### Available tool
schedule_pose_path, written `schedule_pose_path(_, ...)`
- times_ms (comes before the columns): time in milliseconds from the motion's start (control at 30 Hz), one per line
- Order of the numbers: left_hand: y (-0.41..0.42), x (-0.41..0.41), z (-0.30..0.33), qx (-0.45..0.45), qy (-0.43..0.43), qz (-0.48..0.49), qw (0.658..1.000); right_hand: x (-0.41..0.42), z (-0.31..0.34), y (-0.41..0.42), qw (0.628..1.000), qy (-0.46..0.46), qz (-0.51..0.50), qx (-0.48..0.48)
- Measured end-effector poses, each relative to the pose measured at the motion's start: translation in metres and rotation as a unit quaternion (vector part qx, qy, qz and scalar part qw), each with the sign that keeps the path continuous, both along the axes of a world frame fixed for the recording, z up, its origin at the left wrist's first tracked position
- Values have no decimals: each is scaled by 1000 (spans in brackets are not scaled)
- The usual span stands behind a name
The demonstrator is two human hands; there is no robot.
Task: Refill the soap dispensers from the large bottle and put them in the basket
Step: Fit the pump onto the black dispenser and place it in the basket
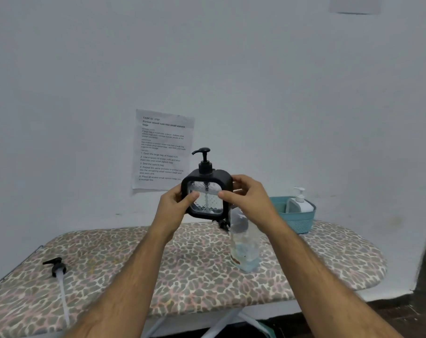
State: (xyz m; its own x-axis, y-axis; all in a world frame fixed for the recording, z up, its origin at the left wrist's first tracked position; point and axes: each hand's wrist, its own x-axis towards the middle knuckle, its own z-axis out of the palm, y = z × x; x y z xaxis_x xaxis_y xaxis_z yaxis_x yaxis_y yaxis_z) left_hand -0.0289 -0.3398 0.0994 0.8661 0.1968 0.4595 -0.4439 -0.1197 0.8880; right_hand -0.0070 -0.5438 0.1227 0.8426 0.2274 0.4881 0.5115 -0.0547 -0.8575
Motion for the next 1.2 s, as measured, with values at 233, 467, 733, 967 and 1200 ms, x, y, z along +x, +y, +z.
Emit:
schedule_pose_path(233, -59, 17, 36, 36, -13, -53, 998, -3, 25, -56, 998, 2, -32, 52)
schedule_pose_path(467, -119, 52, 44, 70, 13, -75, 995, 12, 12, -108, 990, 10, -119, 75)
schedule_pose_path(733, -188, 111, 33, 113, 56, -44, 991, 56, -8, -159, 974, 9, -210, 82)
schedule_pose_path(967, -228, 160, 25, 79, 124, 27, 989, 107, -38, -173, 960, 30, -268, 76)
schedule_pose_path(1200, -268, 203, -2, -11, 128, -37, 991, 150, -59, -178, 948, 47, -302, 85)
